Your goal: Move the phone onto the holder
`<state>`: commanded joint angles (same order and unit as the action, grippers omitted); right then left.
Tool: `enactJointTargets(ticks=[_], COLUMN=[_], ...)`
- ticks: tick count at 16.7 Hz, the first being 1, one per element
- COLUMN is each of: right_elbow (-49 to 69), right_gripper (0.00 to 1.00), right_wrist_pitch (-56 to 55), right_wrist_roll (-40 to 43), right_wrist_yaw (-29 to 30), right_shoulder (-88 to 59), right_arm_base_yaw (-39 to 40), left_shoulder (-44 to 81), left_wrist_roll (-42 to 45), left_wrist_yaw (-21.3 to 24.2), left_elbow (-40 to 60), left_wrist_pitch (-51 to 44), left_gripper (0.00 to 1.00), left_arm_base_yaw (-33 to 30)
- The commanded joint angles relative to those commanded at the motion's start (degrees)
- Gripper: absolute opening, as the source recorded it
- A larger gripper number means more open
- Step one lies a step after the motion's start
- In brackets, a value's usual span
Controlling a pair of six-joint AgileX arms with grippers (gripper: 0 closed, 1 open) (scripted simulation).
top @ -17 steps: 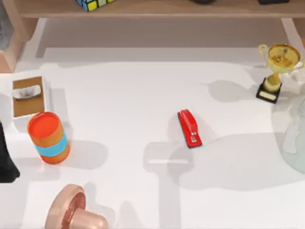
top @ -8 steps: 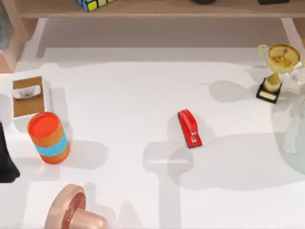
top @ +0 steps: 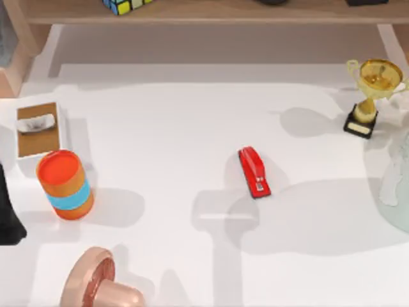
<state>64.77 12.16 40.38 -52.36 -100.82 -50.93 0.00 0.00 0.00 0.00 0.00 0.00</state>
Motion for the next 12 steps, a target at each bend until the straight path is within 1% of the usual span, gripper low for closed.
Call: enactJointTargets(ticks=[6, 7, 12], right_elbow=[0.0, 0.0, 0.0], right_gripper=[0.98, 1.00, 1.00], right_wrist_pitch=[0.0, 0.0, 0.0], right_wrist_roll=[0.0, 0.0, 0.0], right_wrist_yaw=[0.0, 0.0, 0.0], right_shoulder=[0.0, 0.0, 0.0], right_arm_base_yaw=[0.0, 0.0, 0.0], left_shoulder=[0.0, 0.0, 0.0], left_wrist_roll=[0.0, 0.0, 0.0], left_wrist_yaw=[0.0, 0.0, 0.0], left_elbow=[0.0, 0.0, 0.0], left_wrist_pitch=[0.0, 0.0, 0.0], left_gripper=[1.00, 1.00, 1.00], left_arm_base_yaw=[0.0, 0.0, 0.0])
